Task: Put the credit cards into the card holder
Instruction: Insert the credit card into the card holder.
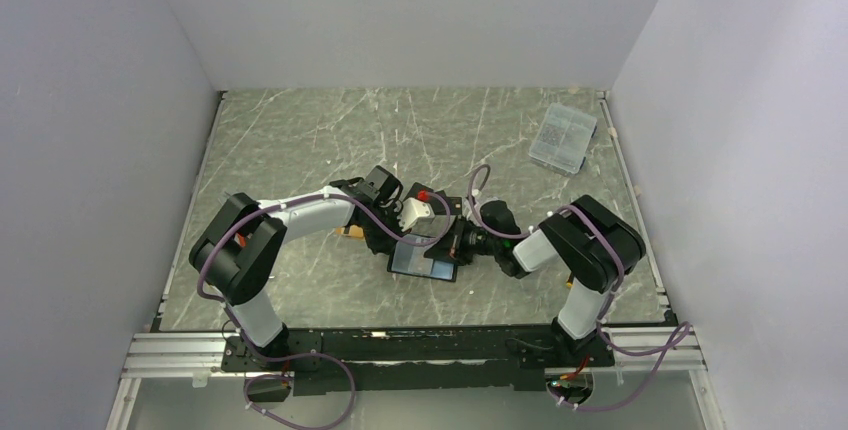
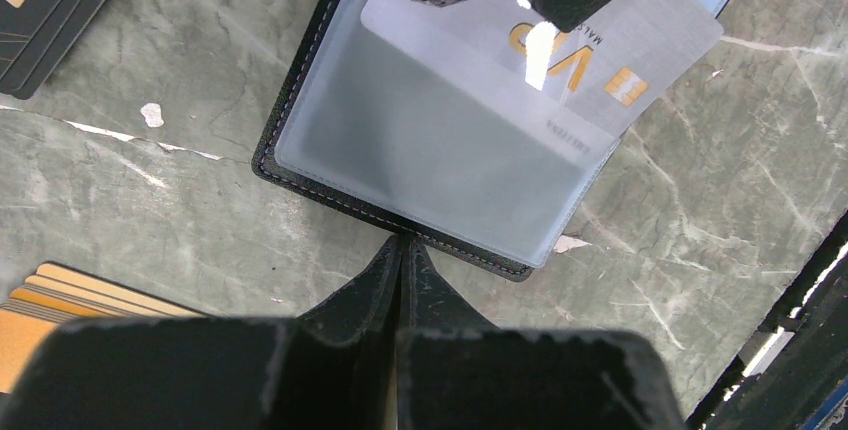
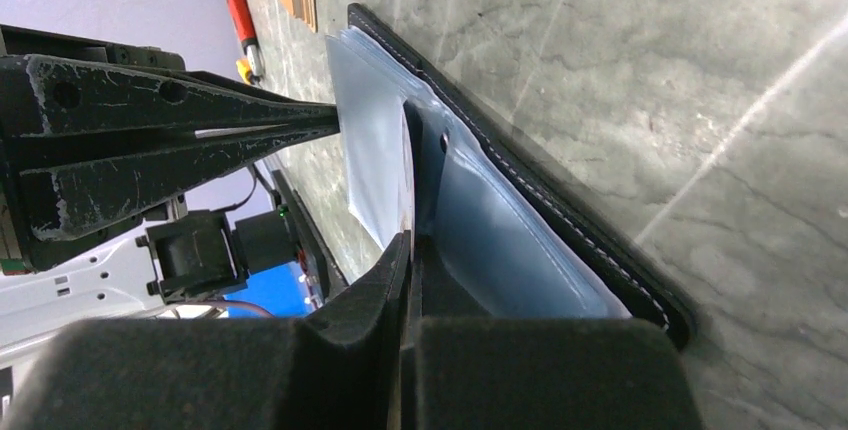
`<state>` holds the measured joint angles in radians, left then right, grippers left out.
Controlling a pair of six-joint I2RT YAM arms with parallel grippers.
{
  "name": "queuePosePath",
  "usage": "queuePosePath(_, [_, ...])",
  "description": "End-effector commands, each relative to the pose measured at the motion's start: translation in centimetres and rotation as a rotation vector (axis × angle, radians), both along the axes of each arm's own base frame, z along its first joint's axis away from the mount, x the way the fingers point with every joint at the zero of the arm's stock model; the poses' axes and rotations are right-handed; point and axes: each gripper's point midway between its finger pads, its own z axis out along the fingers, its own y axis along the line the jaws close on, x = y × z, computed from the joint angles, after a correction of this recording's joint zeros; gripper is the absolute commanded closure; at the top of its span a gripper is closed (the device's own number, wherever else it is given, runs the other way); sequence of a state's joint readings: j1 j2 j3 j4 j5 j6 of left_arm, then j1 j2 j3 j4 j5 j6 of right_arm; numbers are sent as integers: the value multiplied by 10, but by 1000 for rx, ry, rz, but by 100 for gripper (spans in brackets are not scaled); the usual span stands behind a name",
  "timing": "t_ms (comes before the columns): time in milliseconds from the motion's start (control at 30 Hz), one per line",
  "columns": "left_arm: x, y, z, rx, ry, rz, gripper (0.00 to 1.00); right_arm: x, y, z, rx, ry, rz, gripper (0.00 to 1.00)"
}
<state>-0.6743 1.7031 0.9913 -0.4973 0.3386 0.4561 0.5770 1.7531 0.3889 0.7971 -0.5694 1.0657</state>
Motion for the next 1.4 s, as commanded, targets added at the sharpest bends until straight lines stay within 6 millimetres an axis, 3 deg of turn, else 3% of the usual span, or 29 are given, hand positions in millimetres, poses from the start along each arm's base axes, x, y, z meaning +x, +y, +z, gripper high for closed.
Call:
queuePosePath(0, [-18,12,-12,53,52,-27,96,-5,-4,-25,-109,44,8,100])
queuePosePath(67, [-19,12,-12,53,53,-29,96,-5,-4,-26,-142,40,3,100])
queuePosePath(300, [-21,11,-13,34,48,-43,97,-2,-14,-31,-302,21,-38,65])
queuePosePath(533, [-21,12,-13,29,43,-40,98,-4,-37,-29,-462,26,-100,50])
queuePosePath(767, [-19,10,-6,8,40,-38,99,-8,-41,-22,-512,9,-86,48])
queuePosePath(1067, [-10,-24,45,-217,99,13,99,-9,-33,-27,-527,5,-56,47])
queuePosePath(1367, [12,-44,36,-221,107,28,99,-14,-26,-29,-492,-1,-43,47])
